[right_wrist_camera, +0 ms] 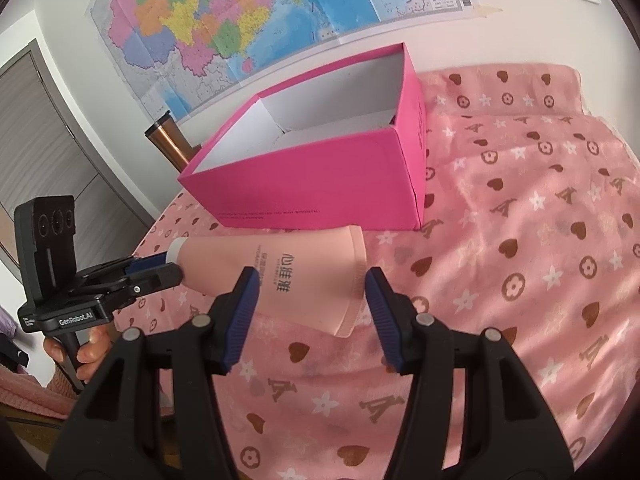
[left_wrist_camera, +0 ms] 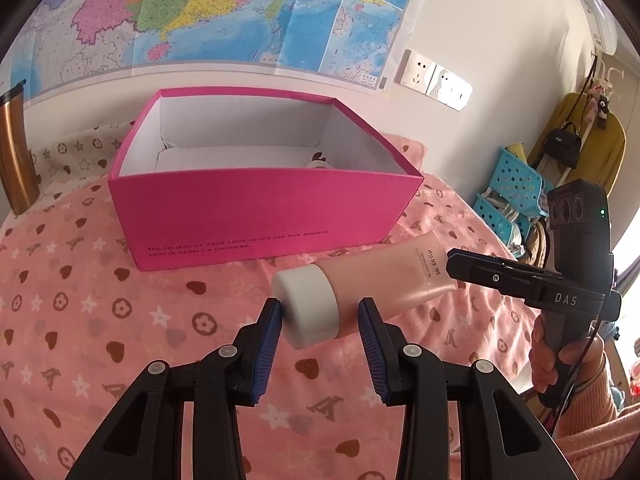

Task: Organize rigid objects
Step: 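Carry the pink tube toward the magenta box with the right gripper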

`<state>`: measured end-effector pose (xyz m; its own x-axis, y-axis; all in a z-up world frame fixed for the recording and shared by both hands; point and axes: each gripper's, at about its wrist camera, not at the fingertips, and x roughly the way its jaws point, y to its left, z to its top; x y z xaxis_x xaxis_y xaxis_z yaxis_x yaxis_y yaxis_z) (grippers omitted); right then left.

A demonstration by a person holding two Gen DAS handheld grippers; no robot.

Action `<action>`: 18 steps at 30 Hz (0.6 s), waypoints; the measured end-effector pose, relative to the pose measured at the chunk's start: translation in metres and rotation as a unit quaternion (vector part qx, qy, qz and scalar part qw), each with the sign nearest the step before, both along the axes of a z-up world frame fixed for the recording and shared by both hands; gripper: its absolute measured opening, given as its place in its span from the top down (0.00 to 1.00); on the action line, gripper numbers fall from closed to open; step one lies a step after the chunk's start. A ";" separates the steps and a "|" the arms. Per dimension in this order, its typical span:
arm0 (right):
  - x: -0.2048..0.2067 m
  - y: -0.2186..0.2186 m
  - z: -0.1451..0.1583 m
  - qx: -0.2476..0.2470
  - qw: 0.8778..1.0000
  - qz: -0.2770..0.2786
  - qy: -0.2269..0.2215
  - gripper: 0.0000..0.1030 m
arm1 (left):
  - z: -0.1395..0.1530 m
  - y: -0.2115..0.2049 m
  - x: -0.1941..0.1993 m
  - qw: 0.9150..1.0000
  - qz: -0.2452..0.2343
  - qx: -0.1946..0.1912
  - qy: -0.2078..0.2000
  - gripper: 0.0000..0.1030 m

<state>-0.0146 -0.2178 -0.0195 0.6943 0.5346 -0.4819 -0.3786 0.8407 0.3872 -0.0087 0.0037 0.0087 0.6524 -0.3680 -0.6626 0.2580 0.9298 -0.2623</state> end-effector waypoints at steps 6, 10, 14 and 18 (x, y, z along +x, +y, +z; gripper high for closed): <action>0.002 -0.001 0.004 -0.001 1.000 -0.001 -0.006 0.44 | 0.005 -0.001 0.003 1.000 -0.001 0.002 -0.008 0.62; 0.003 -0.001 0.006 -0.001 1.000 -0.002 -0.007 0.44 | 0.006 -0.001 0.004 1.000 -0.001 0.004 -0.011 0.62; 0.004 -0.002 0.007 0.001 1.000 -0.003 -0.008 0.44 | 0.007 -0.002 0.005 1.000 -0.002 0.006 -0.014 0.61; 0.005 -0.003 0.008 0.001 1.000 -0.002 -0.011 0.44 | 0.008 -0.002 0.006 1.000 -0.002 0.007 -0.016 0.61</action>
<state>-0.0093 -0.2205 -0.0113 0.7074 0.5323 -0.4650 -0.3831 0.8416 0.3807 -0.0024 0.0013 0.0172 0.6721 -0.3617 -0.6461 0.2699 0.9322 -0.2410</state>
